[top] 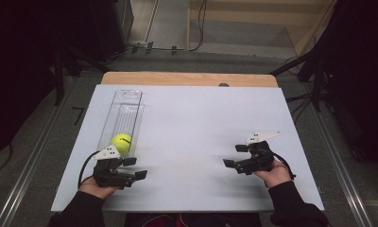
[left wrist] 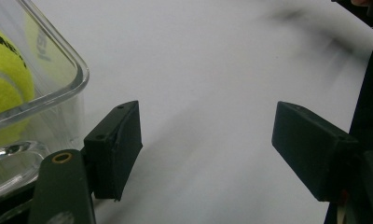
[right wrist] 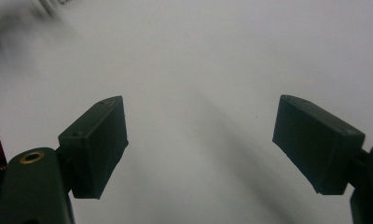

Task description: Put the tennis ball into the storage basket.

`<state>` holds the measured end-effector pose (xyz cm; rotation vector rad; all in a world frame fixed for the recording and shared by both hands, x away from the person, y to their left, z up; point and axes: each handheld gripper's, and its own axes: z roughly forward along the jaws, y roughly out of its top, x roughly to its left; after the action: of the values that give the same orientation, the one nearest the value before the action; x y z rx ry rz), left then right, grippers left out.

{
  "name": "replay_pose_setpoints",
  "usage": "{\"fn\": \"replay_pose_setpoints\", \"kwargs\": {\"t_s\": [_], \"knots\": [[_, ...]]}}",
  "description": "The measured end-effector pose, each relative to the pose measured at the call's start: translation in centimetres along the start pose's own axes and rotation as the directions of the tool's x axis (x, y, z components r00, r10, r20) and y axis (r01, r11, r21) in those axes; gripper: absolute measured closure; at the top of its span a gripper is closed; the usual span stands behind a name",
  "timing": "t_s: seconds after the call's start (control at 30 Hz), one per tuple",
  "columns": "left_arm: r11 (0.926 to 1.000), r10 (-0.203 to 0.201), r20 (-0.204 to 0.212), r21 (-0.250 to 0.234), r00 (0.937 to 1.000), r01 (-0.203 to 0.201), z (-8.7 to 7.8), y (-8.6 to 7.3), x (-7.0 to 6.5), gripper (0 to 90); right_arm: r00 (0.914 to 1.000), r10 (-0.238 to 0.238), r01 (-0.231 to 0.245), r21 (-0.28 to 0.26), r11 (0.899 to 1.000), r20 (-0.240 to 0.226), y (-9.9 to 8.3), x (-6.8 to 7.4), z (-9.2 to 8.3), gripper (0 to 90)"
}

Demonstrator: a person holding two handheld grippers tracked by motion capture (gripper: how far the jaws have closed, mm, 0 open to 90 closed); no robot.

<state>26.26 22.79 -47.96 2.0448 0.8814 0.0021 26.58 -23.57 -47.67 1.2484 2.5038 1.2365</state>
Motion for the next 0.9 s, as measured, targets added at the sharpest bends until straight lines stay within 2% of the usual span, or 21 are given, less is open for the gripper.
{"fn": "replay_pose_setpoints", "kwargs": {"t_s": [0.37,0.53,0.8,0.9], "knots": [[1.0,0.0,-0.001,0.001,1.0,0.0,0.0,0.0,0.0,24.6,0.9982,0.043,-0.041,-0.029,0.999,0.043,-2.3,-0.7,-1.3,15.8],[1.0,0.0,-0.002,0.0,1.0,0.0,0.0,0.0,0.0,24.6,0.9968,0.056,-0.055,-0.026,0.998,0.058,-3.2,-0.7,-1.6,15.8],[1.0,0.003,-0.005,0.004,1.0,-0.003,0.0,0.0,0.0,24.5,0.9958,0.072,-0.07,-0.031,0.997,0.056,-3.5,-1.1,-1.5,15.8],[1.0,0.002,-0.004,0.004,1.0,-0.002,0.0,0.0,0.0,24.6,0.9966,0.064,-0.063,-0.023,0.998,0.051,-3.5,-1.0,-1.4,15.8]]}}
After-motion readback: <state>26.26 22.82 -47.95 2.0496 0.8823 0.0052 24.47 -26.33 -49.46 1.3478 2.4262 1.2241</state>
